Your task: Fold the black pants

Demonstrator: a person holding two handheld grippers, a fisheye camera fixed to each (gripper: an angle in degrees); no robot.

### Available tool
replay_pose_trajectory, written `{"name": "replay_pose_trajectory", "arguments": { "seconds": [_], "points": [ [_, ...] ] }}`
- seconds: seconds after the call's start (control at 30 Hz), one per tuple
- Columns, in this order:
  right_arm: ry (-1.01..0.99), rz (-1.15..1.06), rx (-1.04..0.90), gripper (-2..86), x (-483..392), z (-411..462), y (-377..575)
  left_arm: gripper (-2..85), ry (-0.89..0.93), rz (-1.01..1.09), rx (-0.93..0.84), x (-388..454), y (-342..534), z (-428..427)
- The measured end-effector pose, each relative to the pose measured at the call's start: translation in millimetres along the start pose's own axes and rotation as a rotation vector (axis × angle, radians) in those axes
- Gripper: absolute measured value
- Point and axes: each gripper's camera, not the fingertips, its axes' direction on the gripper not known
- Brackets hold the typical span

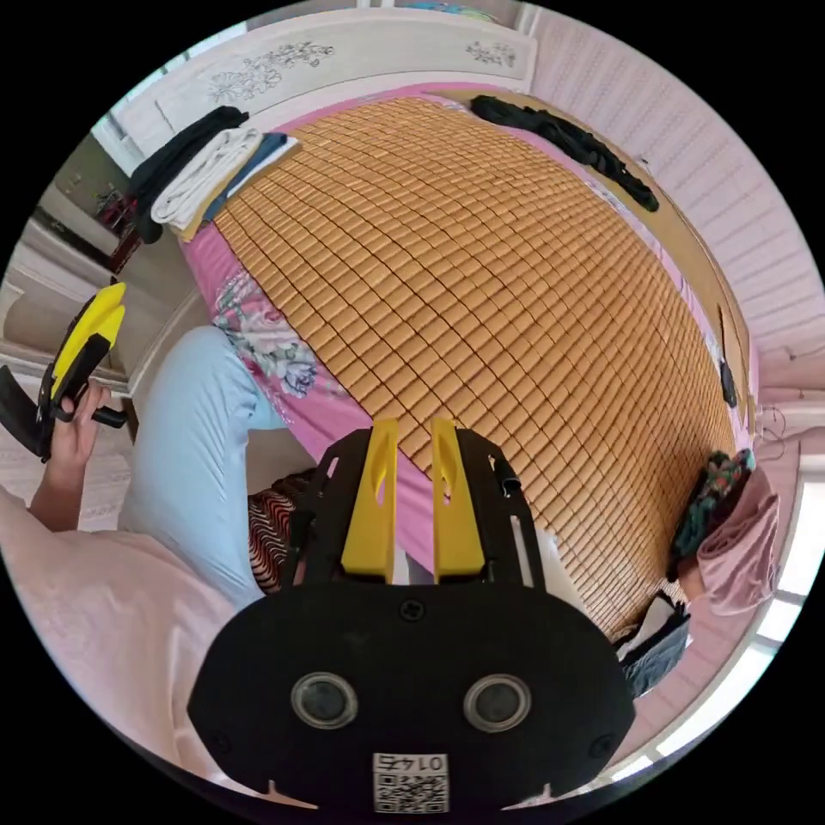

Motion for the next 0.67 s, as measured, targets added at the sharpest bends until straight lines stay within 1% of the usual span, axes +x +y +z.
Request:
{"name": "replay_pose_trajectory", "arguments": {
  "seconds": [0.03, 0.07, 0.1, 0.13, 0.17, 0.23, 0.33, 0.43, 0.6, 0.67],
  "points": [
    [-0.012, 0.117, -0.012, 6.8, 32.2, 1.8, 43.6, 8.2, 0.044, 0.034, -0.014, 16.5, -3.5, 7.9],
    [-0.014, 0.181, -0.008, 6.9, 48.1, 1.7, 65.2, 8.2, 0.123, 0.107, -0.036, 48.9, -9.9, 23.0],
    [-0.026, 0.304, 0.016, 7.1, 78.4, 0.0, 108.5, 8.3, 0.191, 0.18, -0.057, 79.1, -15.6, 37.1],
    [-0.034, 0.424, 0.045, 7.2, 107.3, -1.7, 150.4, 8.3, 0.223, 0.214, -0.068, 93.9, -18.4, 44.1],
    [-0.034, 0.484, 0.055, 7.3, 121.1, -2.4, 170.5, 8.4, 0.283, 0.274, -0.086, 121.6, -24.1, 57.9],
    [-0.018, 0.693, 0.104, 7.8, 172.1, -5.9, 244.7, 8.5, 0.358, 0.332, -0.107, 159.3, -32.7, 78.4],
    [0.044, 0.865, 0.143, 8.5, 230.7, -11.3, 316.0, 8.8, 0.435, 0.402, -0.14, 218.5, -45.4, 114.7],
    [0.107, 0.975, 0.156, 10.2, 291.3, -15.2, 364.6, 9.1, 0.491, 0.442, -0.173, 270.7, -55.3, 151.1],
    [0.217, 1.119, 0.139, 10.8, 386.3, -8.7, 415.9, 9.5, 0.558, 0.467, -0.233, 341.1, -65.2, 205.5],
    [0.204, 1.154, 0.106, 10.6, 417.0, 3.0, 430.4, 9.6, 0.564, 0.482, -0.262, 358.9, -65.2, 220.8]
  ]
}}
